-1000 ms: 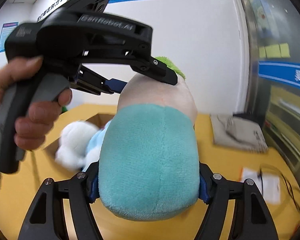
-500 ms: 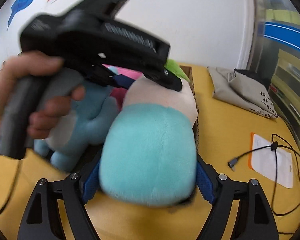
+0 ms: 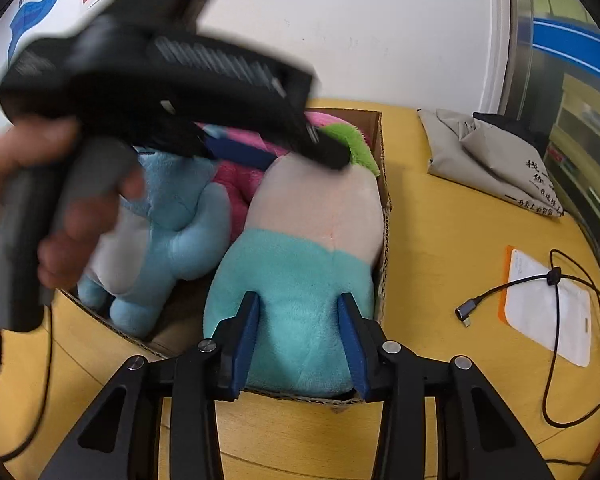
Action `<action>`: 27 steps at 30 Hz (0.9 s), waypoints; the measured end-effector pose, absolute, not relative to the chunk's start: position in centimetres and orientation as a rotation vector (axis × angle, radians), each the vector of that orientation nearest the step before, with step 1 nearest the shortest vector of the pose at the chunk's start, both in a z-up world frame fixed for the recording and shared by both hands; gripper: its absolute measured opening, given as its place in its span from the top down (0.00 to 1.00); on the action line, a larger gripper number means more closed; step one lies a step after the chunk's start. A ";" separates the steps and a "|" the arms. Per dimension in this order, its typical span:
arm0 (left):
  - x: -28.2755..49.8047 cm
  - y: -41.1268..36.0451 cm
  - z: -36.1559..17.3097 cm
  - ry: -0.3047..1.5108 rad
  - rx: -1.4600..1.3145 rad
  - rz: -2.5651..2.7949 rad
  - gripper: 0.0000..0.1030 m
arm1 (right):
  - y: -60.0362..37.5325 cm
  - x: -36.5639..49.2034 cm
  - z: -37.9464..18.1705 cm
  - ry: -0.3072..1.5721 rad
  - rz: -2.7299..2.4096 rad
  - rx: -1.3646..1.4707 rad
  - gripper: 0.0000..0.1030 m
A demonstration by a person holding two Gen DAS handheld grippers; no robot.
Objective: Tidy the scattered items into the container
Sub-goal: 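Lower the pig plush into the box beside the blue bear, open both grippers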
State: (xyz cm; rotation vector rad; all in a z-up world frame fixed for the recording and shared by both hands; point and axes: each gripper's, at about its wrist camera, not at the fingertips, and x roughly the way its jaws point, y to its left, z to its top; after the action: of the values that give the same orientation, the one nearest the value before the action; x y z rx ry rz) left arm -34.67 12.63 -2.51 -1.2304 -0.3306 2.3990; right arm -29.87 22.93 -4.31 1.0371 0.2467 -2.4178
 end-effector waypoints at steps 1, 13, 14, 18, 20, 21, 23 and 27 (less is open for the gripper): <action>-34.9 12.9 -3.3 -0.291 -1.279 2.405 0.35 | 23.0 -29.9 -4.4 0.246 -2.424 1.032 0.58; -29.9 10.2 -1.0 -0.306 -1.252 2.487 0.30 | 25.6 -27.4 -2.7 0.017 -2.437 1.028 0.10; -28.1 8.9 -0.5 -0.301 -1.229 2.516 0.30 | 25.4 -26.4 -2.3 0.042 -2.461 1.001 0.08; -22.0 3.2 -1.7 -0.248 -1.251 2.655 0.30 | 24.3 -23.2 -1.1 0.065 -2.476 0.905 0.08; -20.6 0.0 -4.1 -0.350 -1.368 2.671 0.30 | 23.5 -22.8 -0.7 0.059 -2.476 0.879 0.08; -20.1 -1.6 -5.4 -0.422 -1.420 2.669 0.30 | 22.9 -23.1 -0.8 0.051 -2.462 0.886 0.08; -19.1 -2.7 -6.4 -0.393 -1.390 2.702 0.37 | 21.0 -23.8 -1.0 0.070 -2.433 0.906 0.08; -18.3 -2.0 -6.5 -0.331 -1.397 2.716 0.37 | 16.5 -24.9 -4.4 0.344 -2.490 1.031 0.10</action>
State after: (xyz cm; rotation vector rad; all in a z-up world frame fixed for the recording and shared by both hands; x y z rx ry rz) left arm -18.33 -1.97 -6.54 -1.3973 -0.3314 2.7161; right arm -24.94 16.51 -4.37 1.0311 0.3442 -2.4897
